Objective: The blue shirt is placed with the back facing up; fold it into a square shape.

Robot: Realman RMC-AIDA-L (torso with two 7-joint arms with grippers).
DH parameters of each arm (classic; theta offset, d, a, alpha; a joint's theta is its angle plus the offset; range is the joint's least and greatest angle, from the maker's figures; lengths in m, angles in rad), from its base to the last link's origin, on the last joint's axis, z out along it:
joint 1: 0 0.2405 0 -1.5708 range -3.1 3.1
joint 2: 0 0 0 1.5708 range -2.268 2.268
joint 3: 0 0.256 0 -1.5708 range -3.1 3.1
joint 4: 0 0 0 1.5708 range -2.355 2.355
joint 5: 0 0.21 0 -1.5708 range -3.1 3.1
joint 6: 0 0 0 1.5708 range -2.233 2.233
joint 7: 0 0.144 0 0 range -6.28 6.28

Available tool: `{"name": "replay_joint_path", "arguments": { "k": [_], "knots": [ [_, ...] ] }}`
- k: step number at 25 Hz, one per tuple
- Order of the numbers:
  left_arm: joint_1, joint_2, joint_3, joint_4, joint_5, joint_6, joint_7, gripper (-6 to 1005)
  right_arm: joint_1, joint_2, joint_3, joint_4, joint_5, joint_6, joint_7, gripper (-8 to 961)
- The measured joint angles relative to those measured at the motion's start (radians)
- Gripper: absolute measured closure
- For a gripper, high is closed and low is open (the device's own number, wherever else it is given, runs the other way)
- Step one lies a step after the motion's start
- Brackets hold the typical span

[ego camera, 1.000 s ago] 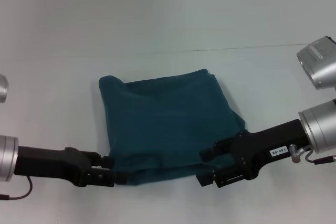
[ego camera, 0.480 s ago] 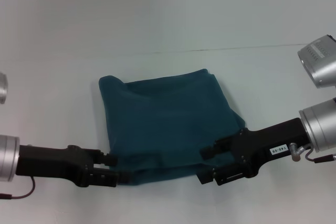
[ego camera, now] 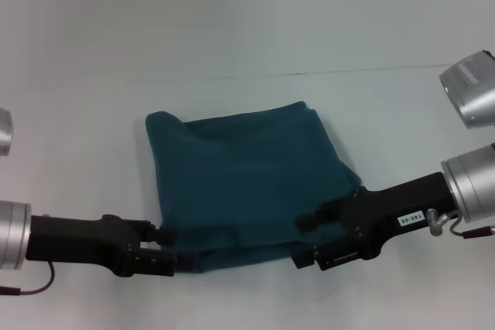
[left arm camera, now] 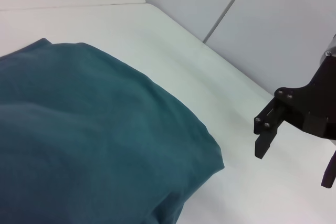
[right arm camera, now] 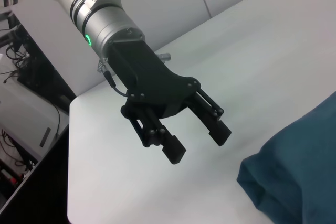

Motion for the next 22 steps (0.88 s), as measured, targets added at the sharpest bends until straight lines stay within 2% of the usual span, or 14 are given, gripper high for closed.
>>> {"name": "replay_joint_path", "arguments": {
  "k": [6, 14, 22],
  "knots": [
    [0.002, -0.007, -0.001, 0.001, -0.01, -0.007, 0.009, 263, 0.0, 0.001, 0.0, 0.001, 0.003, 0.026, 0.0, 206],
    [0.014, -0.009, 0.0, -0.001, -0.011, -0.044, 0.002, 263, 0.001, 0.016, -0.008, 0.01, 0.005, 0.061, -0.006, 206],
    [0.017, -0.01, 0.0, -0.003, -0.011, -0.046, 0.001, 262, 0.002, 0.017, -0.008, 0.007, 0.006, 0.055, -0.003, 206]
  ]
}}
